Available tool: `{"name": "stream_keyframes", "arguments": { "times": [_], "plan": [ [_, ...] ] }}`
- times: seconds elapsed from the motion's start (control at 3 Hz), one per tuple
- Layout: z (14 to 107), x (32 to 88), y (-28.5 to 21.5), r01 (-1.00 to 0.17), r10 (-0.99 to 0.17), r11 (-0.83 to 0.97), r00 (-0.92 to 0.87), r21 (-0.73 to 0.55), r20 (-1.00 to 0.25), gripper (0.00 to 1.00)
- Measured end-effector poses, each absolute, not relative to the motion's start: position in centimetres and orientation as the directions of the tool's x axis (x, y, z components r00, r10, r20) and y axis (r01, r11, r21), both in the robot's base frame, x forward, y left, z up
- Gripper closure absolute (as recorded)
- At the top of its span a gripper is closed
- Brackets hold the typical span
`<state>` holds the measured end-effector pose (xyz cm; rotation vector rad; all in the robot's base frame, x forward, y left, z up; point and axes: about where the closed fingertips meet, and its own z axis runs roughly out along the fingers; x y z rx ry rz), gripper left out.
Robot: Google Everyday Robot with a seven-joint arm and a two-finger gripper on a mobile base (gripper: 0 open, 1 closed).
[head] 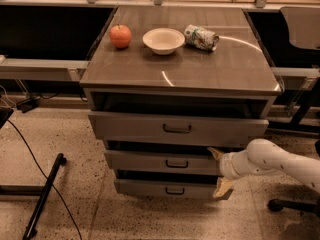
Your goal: Open middle drawer
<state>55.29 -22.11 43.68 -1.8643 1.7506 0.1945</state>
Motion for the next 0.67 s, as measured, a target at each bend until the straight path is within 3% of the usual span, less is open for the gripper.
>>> {"name": "stream_keyframes", "arguments": {
  "times": [0.67],
  "plan": [
    [42.2, 56.4, -22.3, -0.954, -0.885, 0.046, 0.098, -0.297, -0.454, 0.42]
  ]
}}
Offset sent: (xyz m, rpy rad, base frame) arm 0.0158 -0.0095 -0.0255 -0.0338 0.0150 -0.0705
